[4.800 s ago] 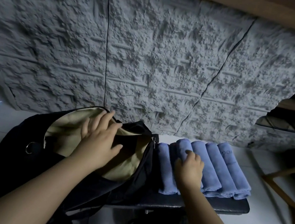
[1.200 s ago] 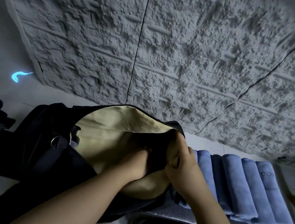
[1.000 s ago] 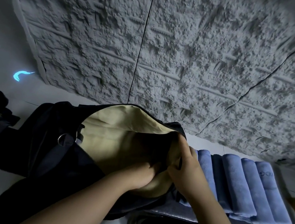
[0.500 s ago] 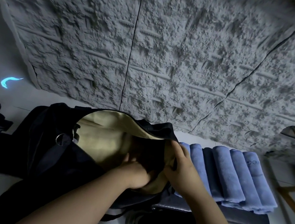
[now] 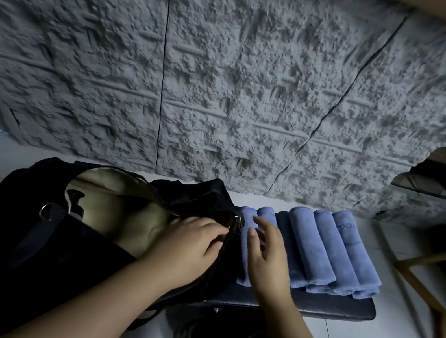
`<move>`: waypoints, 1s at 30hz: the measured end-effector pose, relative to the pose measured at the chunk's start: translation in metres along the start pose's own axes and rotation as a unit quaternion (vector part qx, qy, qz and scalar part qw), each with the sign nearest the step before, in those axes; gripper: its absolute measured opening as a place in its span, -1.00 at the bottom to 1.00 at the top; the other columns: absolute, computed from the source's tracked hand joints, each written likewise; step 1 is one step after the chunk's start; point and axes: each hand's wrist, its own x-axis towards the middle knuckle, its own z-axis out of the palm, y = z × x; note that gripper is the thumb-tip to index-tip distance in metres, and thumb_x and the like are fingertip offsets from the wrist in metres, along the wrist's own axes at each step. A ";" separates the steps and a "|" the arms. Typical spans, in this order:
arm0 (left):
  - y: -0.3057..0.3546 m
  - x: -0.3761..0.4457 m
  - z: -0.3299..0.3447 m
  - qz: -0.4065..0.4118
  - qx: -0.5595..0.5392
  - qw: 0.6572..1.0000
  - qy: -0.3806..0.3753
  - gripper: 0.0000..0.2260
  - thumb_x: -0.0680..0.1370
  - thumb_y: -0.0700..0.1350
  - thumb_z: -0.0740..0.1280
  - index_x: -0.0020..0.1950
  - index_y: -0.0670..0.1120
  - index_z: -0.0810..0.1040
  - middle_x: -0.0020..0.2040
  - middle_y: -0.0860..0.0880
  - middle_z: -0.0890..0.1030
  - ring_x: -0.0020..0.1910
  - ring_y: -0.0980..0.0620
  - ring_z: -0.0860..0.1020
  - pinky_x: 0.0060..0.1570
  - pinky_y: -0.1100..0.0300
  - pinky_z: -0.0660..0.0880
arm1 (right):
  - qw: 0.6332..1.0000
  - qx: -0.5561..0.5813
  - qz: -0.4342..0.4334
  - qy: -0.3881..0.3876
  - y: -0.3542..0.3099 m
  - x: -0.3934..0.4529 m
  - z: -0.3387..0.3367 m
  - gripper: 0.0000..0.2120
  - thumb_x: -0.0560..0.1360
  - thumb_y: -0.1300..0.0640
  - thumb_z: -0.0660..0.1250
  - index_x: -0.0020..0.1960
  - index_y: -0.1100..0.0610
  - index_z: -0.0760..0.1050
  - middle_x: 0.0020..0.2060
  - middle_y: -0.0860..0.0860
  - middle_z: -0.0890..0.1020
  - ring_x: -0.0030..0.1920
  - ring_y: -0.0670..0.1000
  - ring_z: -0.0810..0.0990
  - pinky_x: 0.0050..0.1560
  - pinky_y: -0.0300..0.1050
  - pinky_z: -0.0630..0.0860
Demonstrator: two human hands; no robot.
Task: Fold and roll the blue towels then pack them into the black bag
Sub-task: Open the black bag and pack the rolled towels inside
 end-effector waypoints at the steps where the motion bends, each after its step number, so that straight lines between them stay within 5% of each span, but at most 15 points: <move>1: 0.003 0.000 -0.001 0.007 0.010 1.000 0.002 -0.68 0.59 0.00 0.15 0.35 0.10 0.39 0.32 0.16 0.42 0.32 0.12 0.34 0.29 0.16 0.26 | 0.999 -0.026 0.017 0.025 0.009 0.003 -0.005 -0.80 0.59 0.04 0.19 0.16 0.07 0.47 0.04 -0.09 0.50 0.09 -0.10 0.48 0.15 -0.12 0.41; 3: 0.007 0.002 0.000 0.018 0.032 0.999 0.008 -0.66 0.60 0.02 0.14 0.38 0.10 0.35 0.40 0.16 0.33 0.41 0.14 0.22 0.34 0.22 0.16 | 0.990 -0.118 0.020 0.072 0.030 0.009 -0.018 -0.83 0.54 0.00 0.17 -0.02 0.08 0.45 -0.13 -0.02 0.51 -0.08 -0.04 0.47 -0.02 -0.11 0.38; 5: 0.010 0.003 0.003 0.018 0.049 0.999 0.008 -0.65 0.60 0.03 0.14 0.39 0.09 0.35 0.44 0.16 0.27 0.45 0.13 0.14 0.35 0.21 0.11 | 0.968 -0.217 0.061 0.113 0.054 0.015 -0.031 -0.74 0.46 0.03 0.23 -0.01 0.22 0.49 -0.10 0.14 0.57 -0.04 0.16 0.51 -0.01 0.02 0.37; 9: 0.009 0.006 0.009 0.032 0.072 0.995 0.059 -0.75 0.39 -0.01 0.31 0.04 0.04 0.60 0.19 0.05 0.56 0.27 0.00 0.43 0.16 -0.08 0.44 | 0.927 -0.296 0.173 0.152 0.088 0.018 -0.052 -0.57 0.45 0.10 0.34 0.19 0.39 0.45 0.15 0.37 0.49 0.21 0.40 0.39 0.22 0.18 0.24; 13: 0.007 0.013 0.013 0.017 0.097 0.990 0.100 -0.86 0.32 -0.05 0.34 -0.15 0.07 0.60 0.08 0.05 0.61 0.20 0.03 0.36 0.14 -0.20 0.39 | 0.906 -0.324 0.244 0.120 0.101 0.026 -0.076 -0.63 0.52 0.07 0.24 0.17 0.34 0.47 0.24 0.32 0.44 0.32 0.32 0.30 0.32 0.14 0.22; 19: 0.005 0.017 0.015 0.022 0.083 0.991 0.107 -0.87 0.34 -0.04 0.31 -0.14 0.09 0.57 0.10 0.07 0.59 0.24 0.06 0.33 0.17 -0.22 0.35 | 0.881 -0.379 0.281 0.042 0.107 0.037 -0.084 -0.57 0.53 -0.10 0.14 0.26 0.11 0.49 0.38 0.13 0.32 0.42 0.18 0.14 0.41 0.08 0.09; 23: 0.002 0.015 0.017 0.014 0.073 0.992 0.101 -0.80 0.42 0.03 0.15 -0.10 0.10 0.56 0.13 0.08 0.58 0.26 0.07 0.31 0.19 -0.21 0.33 | 0.861 -0.423 0.280 0.031 0.107 0.040 -0.073 -0.48 0.50 -0.17 0.20 0.24 0.20 0.46 0.42 0.14 0.25 0.45 0.17 0.06 0.43 0.09 -0.02; 27: 0.001 0.015 0.017 0.014 0.070 0.993 0.093 -0.79 0.40 0.03 0.15 -0.09 0.11 0.55 0.14 0.08 0.57 0.27 0.07 0.31 0.19 -0.21 0.33 | 0.871 -0.424 0.245 0.024 0.095 0.039 -0.061 -0.48 0.42 -0.12 0.37 0.14 0.27 0.35 0.21 0.21 0.39 0.25 0.23 0.31 0.23 0.05 0.24; 30: -0.001 0.013 0.015 0.023 0.065 0.994 0.083 -0.76 0.40 0.06 0.14 -0.06 0.11 0.55 0.16 0.08 0.57 0.28 0.08 0.28 0.21 -0.16 0.29 | 0.919 -0.297 0.259 0.018 0.089 0.038 -0.052 -0.60 0.41 0.06 0.37 -0.04 0.21 0.19 -0.01 0.23 0.53 0.02 0.25 0.51 -0.09 0.01 0.38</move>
